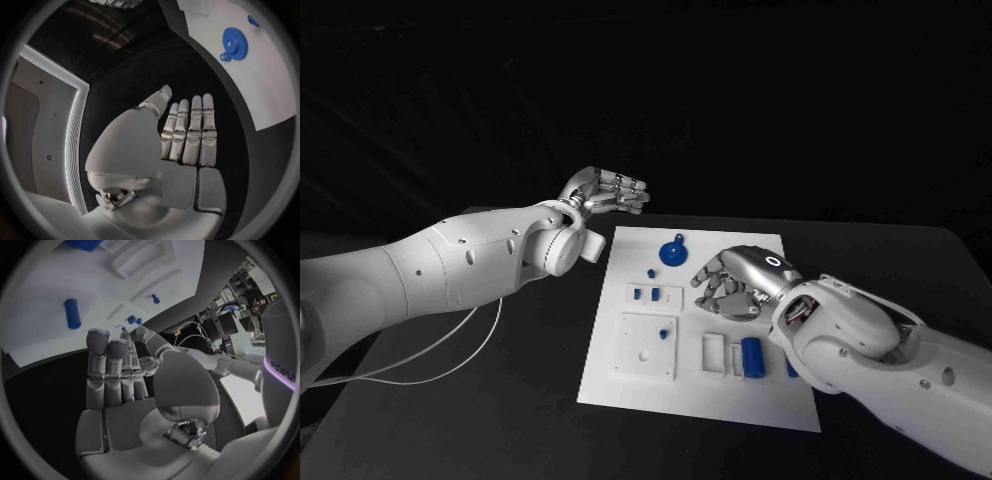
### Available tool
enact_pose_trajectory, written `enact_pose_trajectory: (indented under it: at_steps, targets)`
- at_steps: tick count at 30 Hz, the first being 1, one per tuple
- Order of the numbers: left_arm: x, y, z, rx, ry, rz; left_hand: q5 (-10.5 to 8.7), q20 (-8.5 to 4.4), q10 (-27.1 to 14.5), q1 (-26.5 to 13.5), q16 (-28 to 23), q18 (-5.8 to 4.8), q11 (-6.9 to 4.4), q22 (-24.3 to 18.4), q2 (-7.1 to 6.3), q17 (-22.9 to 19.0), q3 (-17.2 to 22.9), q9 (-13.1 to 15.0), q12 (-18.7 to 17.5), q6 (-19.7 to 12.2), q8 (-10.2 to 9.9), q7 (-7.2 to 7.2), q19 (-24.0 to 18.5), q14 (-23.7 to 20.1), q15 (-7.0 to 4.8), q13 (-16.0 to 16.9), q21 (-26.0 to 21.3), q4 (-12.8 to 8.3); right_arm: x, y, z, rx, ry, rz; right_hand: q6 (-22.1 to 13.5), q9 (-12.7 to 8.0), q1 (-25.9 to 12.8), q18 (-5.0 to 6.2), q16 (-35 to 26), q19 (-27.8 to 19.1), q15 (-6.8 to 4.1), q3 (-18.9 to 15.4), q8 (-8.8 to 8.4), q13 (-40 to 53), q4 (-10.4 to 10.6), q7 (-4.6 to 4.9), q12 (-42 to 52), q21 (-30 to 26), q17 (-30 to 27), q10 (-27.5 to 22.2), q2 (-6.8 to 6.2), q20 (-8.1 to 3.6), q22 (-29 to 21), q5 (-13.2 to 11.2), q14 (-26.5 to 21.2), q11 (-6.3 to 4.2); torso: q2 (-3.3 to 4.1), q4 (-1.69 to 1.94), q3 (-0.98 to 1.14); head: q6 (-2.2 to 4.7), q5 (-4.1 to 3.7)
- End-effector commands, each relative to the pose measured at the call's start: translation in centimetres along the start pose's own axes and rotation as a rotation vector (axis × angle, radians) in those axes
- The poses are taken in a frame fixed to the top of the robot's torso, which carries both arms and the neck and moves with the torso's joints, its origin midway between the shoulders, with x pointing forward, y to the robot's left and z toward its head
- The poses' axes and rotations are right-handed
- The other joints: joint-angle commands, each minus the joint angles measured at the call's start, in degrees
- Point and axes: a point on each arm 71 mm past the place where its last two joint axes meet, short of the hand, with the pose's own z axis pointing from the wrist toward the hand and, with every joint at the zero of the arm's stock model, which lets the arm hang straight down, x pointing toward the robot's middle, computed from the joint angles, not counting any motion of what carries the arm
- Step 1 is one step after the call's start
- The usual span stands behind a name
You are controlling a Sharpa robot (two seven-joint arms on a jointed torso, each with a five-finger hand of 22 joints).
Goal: Assemble the parts on the task board
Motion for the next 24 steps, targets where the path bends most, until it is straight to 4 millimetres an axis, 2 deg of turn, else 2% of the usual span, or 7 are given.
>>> enact_pose_trajectory:
  at_steps: [1,6,8,11,14,17,24]
  targets:
    - [0.2,-0.1,0.0,0.013,0.025,-0.014,-0.25,-0.28,0.3,-0.2,-0.2,-0.11,-0.17,0.2,0.65,-0.1,0.2,0.0,-0.1,-0.1,-0.1,-0.21,0.4,0.7,0.03,0.0,0.4,-0.3,-0.9,-1.2,-0.1,0.025,0.037,0.104,-0.6,-0.2,-0.4,-0.09,-0.2,2.6,-0.07,0.4,-0.41,-0.4,0.2,0.24,-0.4,-0.7,-0.1,-1.4,-0.10,-0.16,-0.2,-0.4,0.0,0.62,-0.04,-0.17,-0.06,0.11,-0.35]
    - [0.0,-0.1,-0.1,0.024,0.019,-0.013,-0.17,-0.35,0.3,-0.3,-0.2,0.00,-0.14,1.0,0.64,-0.3,0.0,0.0,-0.1,-0.2,-0.1,-0.19,0.5,0.7,0.04,0.0,0.7,-0.5,-2.3,-3.4,-0.3,0.074,0.053,0.113,-3.1,-0.2,-1.2,1.52,0.1,2.6,1.55,-1.1,-0.36,-0.7,0.8,0.32,-0.4,-2.3,-0.1,-11.6,-1.12,1.04,-1.4,-0.8,0.1,3.41,-0.05,-0.15,0.10,0.82,-0.62]
    - [-0.1,-0.1,-0.1,0.028,0.016,-0.013,-0.16,-0.28,0.2,-0.4,-0.2,-0.01,-0.13,1.0,0.57,-0.4,0.0,0.0,-0.1,-0.2,-0.2,-0.17,0.4,0.4,0.09,0.0,0.6,-0.5,-2.6,-4.1,-0.4,0.090,0.058,0.102,-4.1,-0.2,0.2,3.13,0.4,2.6,2.39,-4.7,-0.20,-0.6,1.4,0.03,-0.3,-2.8,-0.3,-15.2,-1.00,2.41,-2.0,-0.9,-0.1,4.46,-0.05,-0.14,0.15,0.77,-0.65]
    - [-0.2,0.0,-0.1,0.030,0.014,-0.014,-0.19,-0.17,0.0,-0.5,-0.2,0.02,-0.07,1.1,0.51,-0.4,-0.1,0.0,-0.1,-0.3,-0.1,-0.18,0.2,0.0,0.19,0.0,0.5,-0.5,-2.9,-4.8,-0.6,0.104,0.066,0.080,-5.4,-0.2,2.3,4.50,0.9,2.6,3.34,-9.9,-0.28,-0.6,3.0,-0.57,-0.2,-3.6,-0.7,-18.8,-0.98,3.37,-2.9,-1.3,-0.4,5.49,-0.01,-0.11,0.07,0.72,-0.65]
    - [-0.2,0.0,-0.1,0.031,0.013,-0.016,-0.20,-0.08,-0.1,-0.6,-0.2,0.05,-0.04,1.0,0.43,-0.4,-0.2,0.0,-0.1,-0.4,-0.2,-0.16,0.2,-0.3,0.26,0.0,0.4,-0.4,-2.9,-5.4,-0.8,0.117,0.086,0.048,-6.6,-0.3,4.6,5.11,1.5,2.5,3.59,-14.0,-0.22,-0.6,5.8,-1.08,-0.3,-3.6,-1.4,-20.0,-1.19,3.80,-3.7,-1.8,-0.7,5.84,0.03,-0.12,-0.03,0.64,-0.70]
    - [-0.2,0.0,-0.1,0.032,0.013,-0.017,-0.20,-0.02,-0.1,-0.7,-0.2,0.06,-0.02,1.0,0.38,-0.4,-0.2,0.0,-0.1,-0.4,-0.2,-0.15,0.2,-0.3,0.31,0.0,0.4,-0.4,-2.8,-5.7,-0.8,0.124,0.109,0.009,-7.2,-0.3,6.4,4.95,2.2,2.5,3.65,-15.8,-0.35,-0.7,8.1,-1.22,-0.4,-3.3,-2.2,-19.6,-1.49,3.85,-4.5,-2.2,-1.1,5.77,0.01,-0.04,-0.10,0.69,-0.68]
    - [-0.2,0.0,-0.1,0.033,0.012,-0.018,-0.20,0.11,-0.2,-0.7,-0.2,0.14,0.05,0.8,0.35,-0.4,-0.4,0.0,-0.1,-0.5,-0.2,-0.10,0.2,-0.6,0.39,0.0,0.2,-0.3,-2.3,-5.5,-0.5,0.117,0.146,-0.042,-7.7,-0.3,6.0,4.13,2.3,2.5,3.15,-16.4,-0.33,-0.6,7.6,-1.35,-0.3,-3.2,-2.7,-17.6,-0.91,3.39,-5.2,-2.7,-1.1,5.16,0.04,0.04,-0.07,0.59,-0.77]
